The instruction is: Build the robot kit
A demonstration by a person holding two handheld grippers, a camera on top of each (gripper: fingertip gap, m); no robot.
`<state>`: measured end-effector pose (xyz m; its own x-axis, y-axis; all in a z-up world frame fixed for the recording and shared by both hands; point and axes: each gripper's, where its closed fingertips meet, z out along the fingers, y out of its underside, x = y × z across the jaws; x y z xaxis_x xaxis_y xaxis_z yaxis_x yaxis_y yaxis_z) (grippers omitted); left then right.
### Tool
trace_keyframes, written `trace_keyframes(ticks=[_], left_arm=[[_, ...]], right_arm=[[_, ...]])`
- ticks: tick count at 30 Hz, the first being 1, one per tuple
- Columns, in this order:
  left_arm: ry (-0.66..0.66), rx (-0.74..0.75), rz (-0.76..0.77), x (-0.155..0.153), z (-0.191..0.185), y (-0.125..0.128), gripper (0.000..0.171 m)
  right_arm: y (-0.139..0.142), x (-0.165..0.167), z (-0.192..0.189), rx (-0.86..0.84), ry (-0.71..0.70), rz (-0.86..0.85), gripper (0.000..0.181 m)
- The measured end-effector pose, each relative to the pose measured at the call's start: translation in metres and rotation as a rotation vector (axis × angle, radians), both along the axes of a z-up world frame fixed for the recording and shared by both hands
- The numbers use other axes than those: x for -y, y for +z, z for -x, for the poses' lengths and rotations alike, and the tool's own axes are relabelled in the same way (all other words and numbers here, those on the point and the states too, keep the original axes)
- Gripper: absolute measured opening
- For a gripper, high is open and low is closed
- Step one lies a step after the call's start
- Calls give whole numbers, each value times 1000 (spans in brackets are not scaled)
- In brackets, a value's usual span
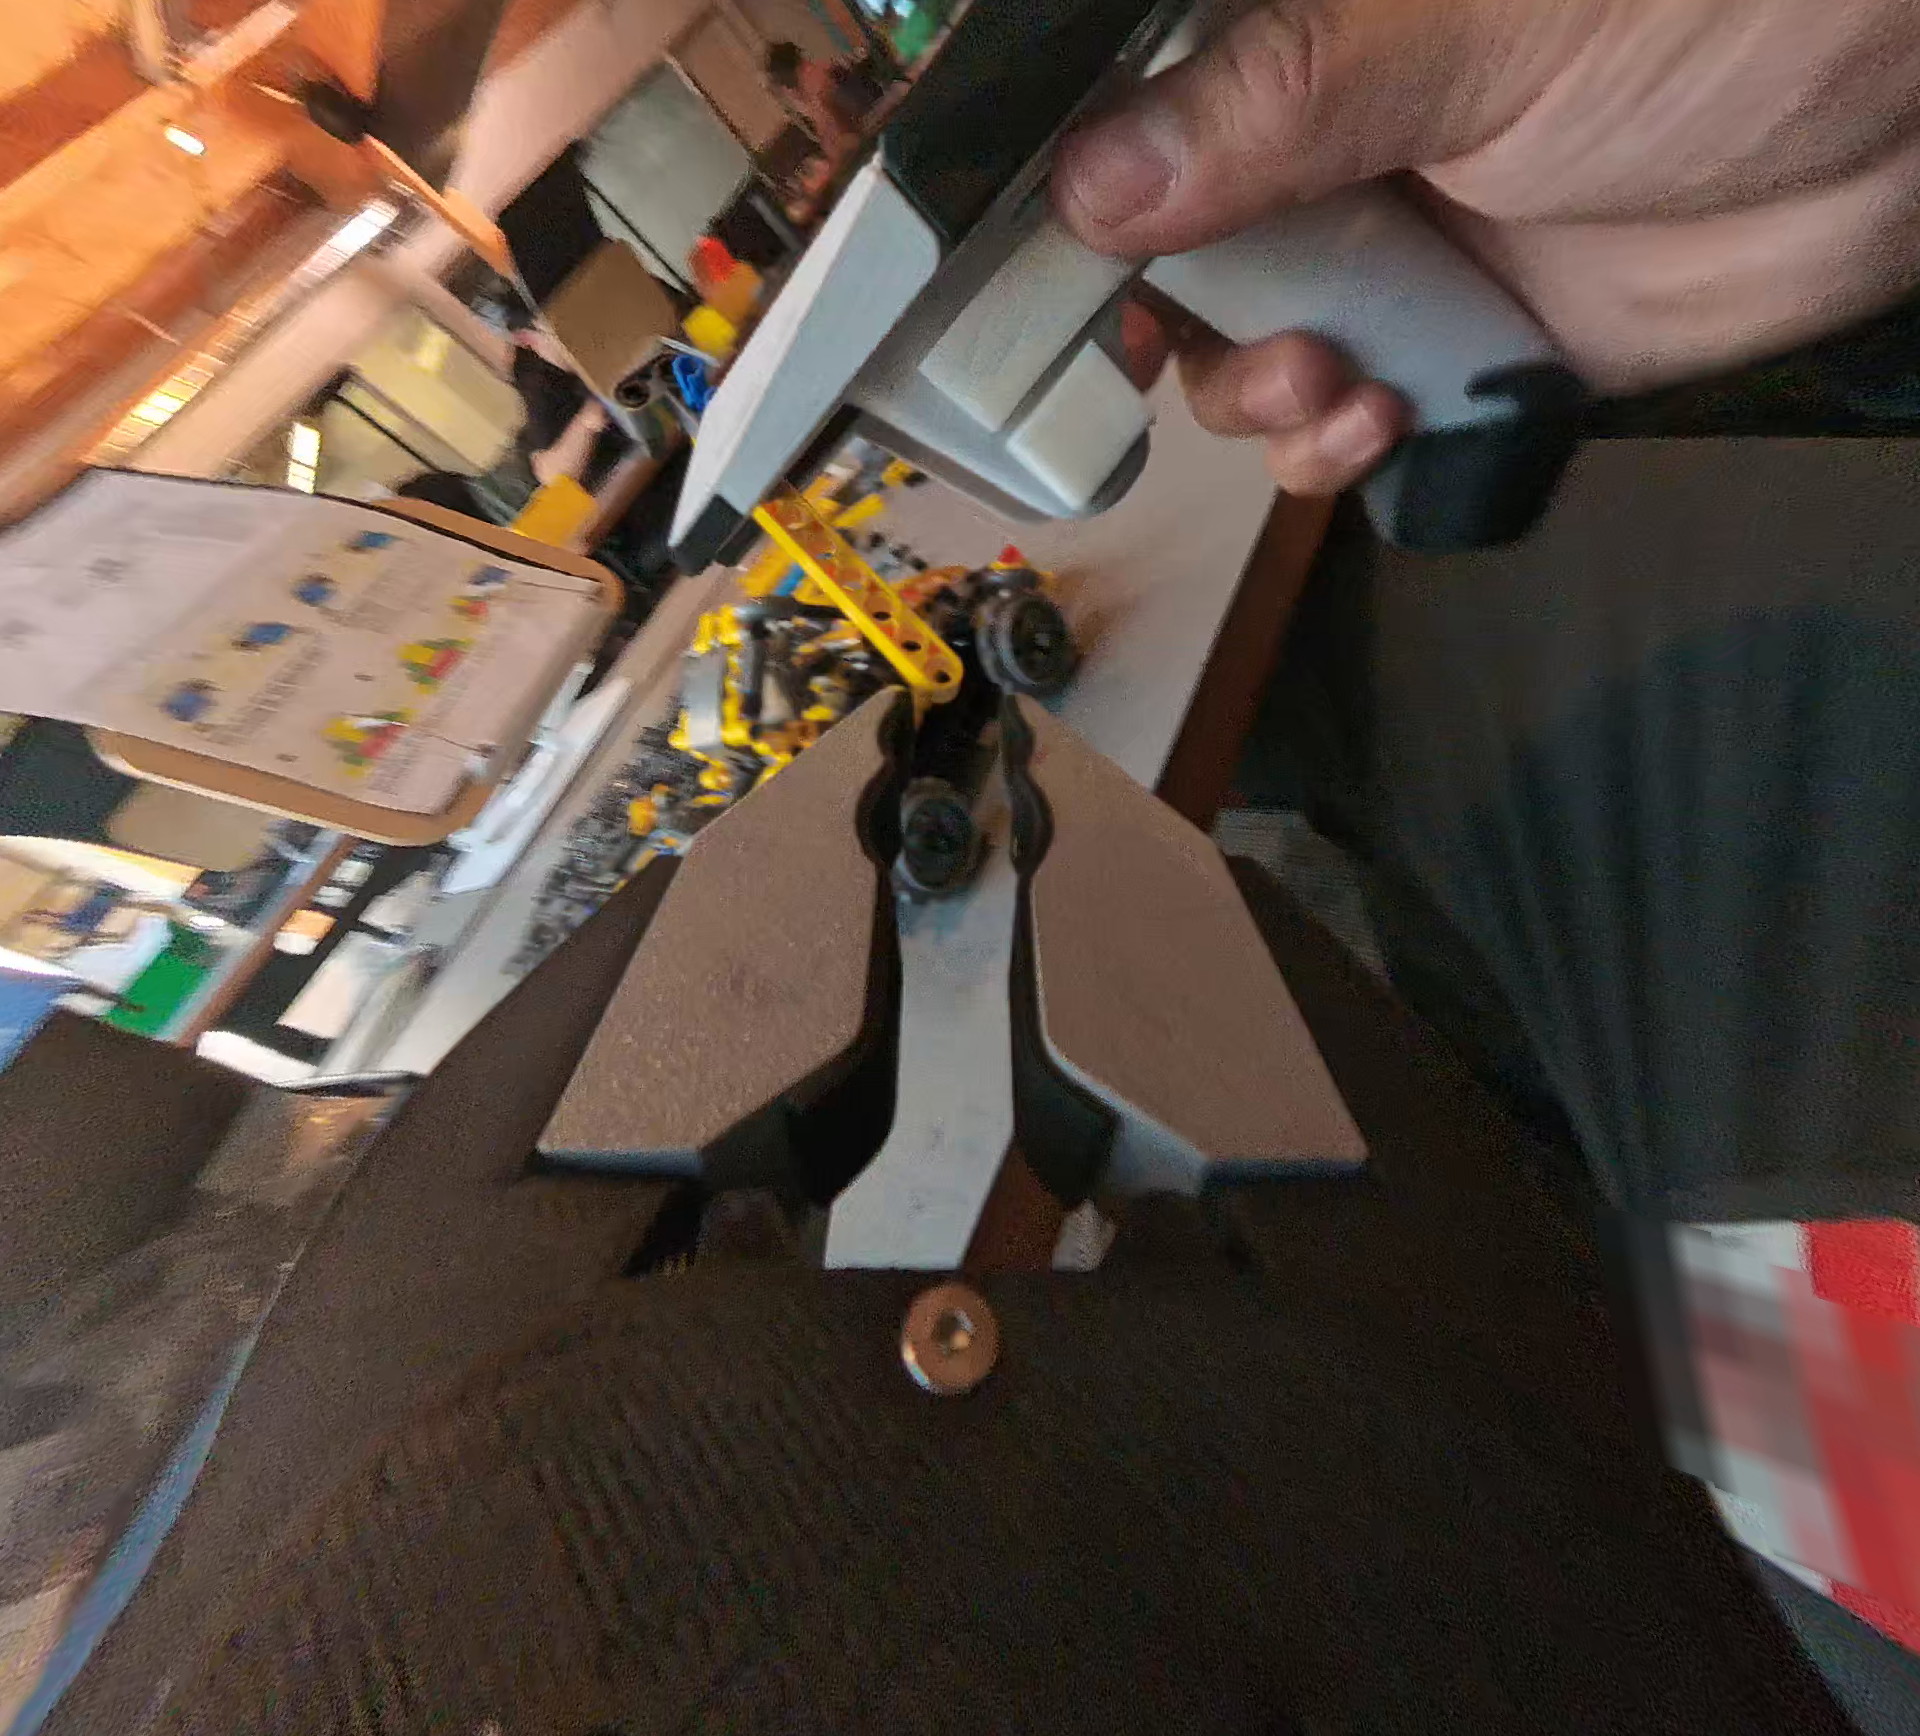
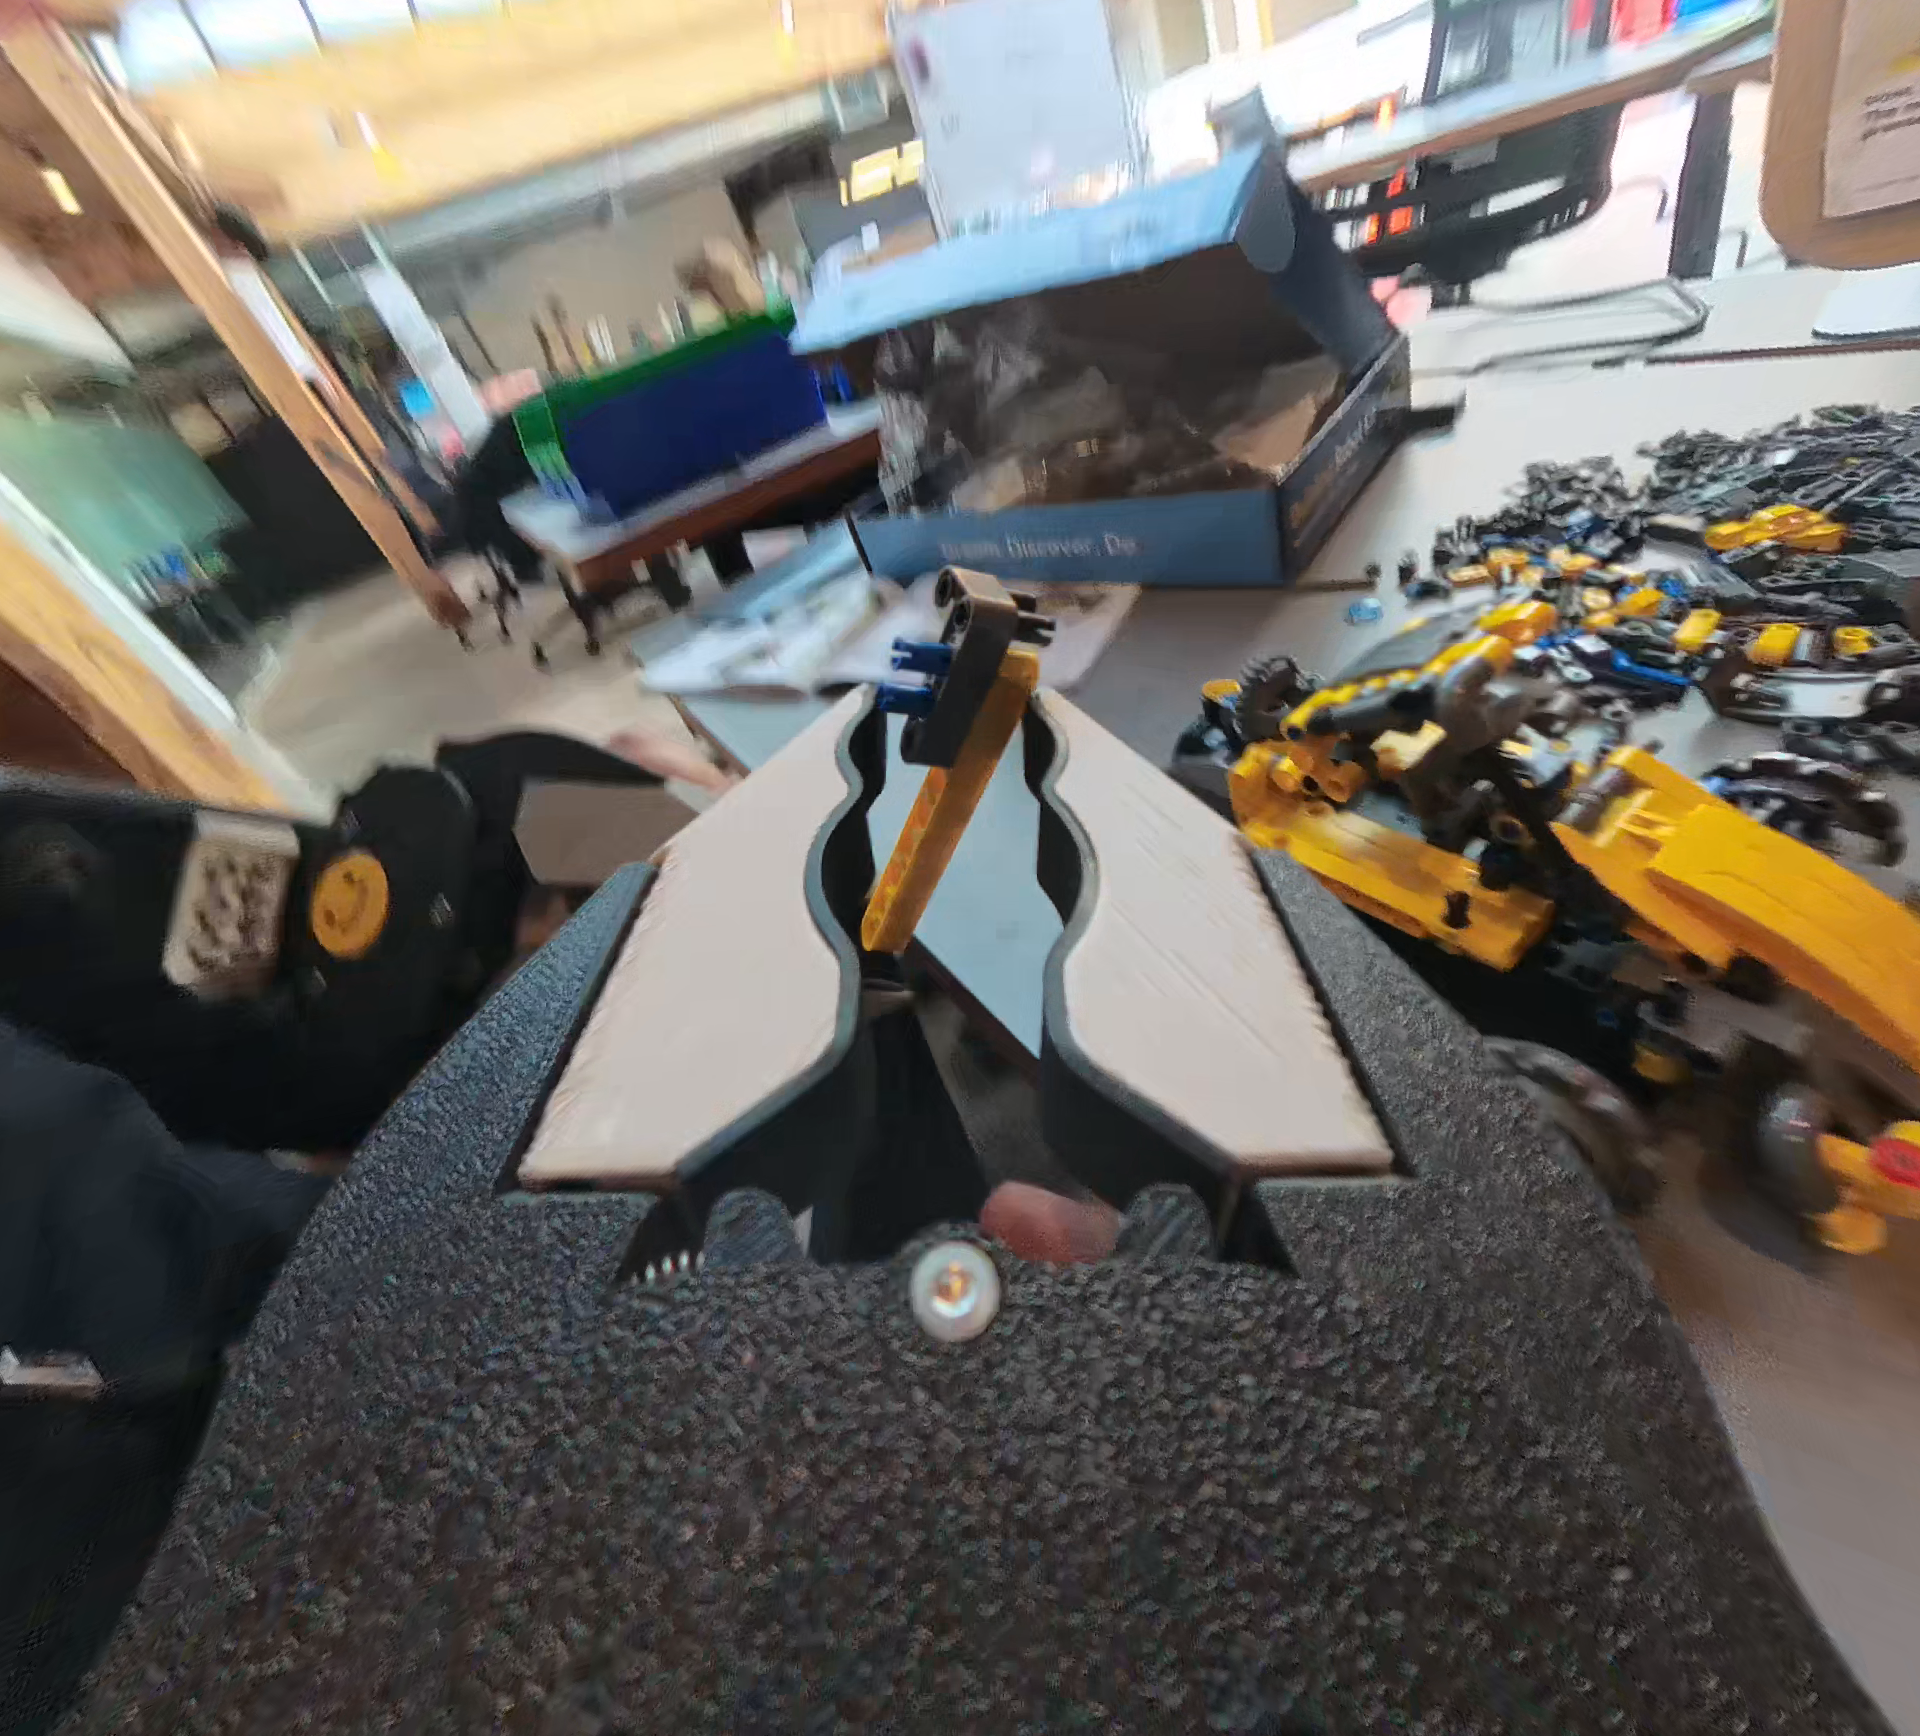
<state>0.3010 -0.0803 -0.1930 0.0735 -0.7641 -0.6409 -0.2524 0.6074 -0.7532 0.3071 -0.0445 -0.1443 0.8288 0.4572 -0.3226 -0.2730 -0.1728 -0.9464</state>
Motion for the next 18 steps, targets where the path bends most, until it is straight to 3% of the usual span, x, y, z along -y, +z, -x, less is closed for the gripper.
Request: trace_keyframes(ticks=[5, 7, 9, 14, 18], left_arm=[[-78, -190, 285, -11, 11, -21, 28], [-110, -217, 438, -20, 13, -19, 38], [-184, -238, 550, -22, 12, -13, 45], [-293, -225, 676, -35, 3, 6, 42], [-363, -256, 682, -45, -1, 3, 26]], right_arm=[[-54, 6, -28, 684, 58, 233, 26], [-67, 7, -33, 865, 111, 299, 26], [-70, 5, -26, 971, 182, 298, 26], [-80, -9, -11, 1149, 291, 311, 26], [-81, -18, 0, 1148, 363, 298, 26]])
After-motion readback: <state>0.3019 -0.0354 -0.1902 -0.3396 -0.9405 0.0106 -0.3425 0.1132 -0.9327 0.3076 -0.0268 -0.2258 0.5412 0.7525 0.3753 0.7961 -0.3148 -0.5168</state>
